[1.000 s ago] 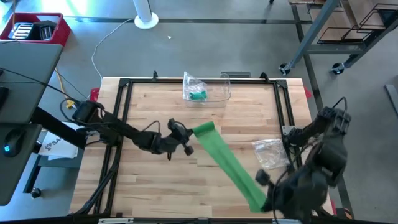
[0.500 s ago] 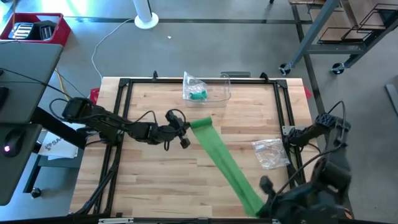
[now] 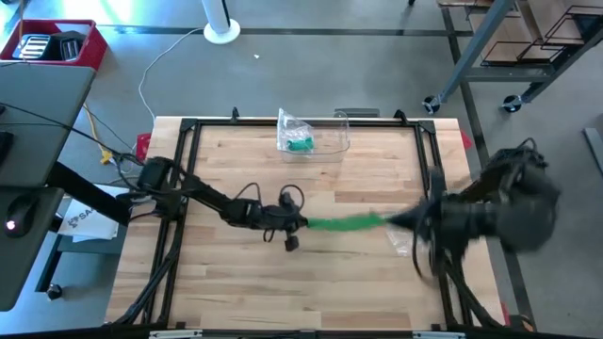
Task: Roll bandage
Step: Roll the green bandage
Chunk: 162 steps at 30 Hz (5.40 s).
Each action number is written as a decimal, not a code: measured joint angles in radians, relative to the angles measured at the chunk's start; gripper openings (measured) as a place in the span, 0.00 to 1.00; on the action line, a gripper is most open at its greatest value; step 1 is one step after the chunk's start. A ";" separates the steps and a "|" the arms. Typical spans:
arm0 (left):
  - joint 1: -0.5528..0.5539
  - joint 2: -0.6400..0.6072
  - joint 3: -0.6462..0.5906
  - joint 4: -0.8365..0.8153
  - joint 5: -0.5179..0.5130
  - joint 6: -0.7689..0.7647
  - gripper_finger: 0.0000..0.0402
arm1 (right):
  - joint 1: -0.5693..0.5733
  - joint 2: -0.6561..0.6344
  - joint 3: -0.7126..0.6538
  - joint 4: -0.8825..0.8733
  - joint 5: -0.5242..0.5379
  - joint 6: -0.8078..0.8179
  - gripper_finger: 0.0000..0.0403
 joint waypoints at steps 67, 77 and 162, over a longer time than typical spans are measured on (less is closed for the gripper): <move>-0.472 -0.385 0.347 -0.739 -0.503 0.218 0.00 | -0.429 -0.101 -1.400 1.163 -0.547 0.306 0.48; -0.498 -0.553 0.083 -0.437 -0.413 0.288 0.00 | -0.283 -0.112 -1.299 1.442 -0.289 0.014 0.48; -0.280 -0.271 0.023 0.339 -0.104 0.560 0.45 | -0.420 -0.322 -1.649 1.825 -0.710 0.077 0.02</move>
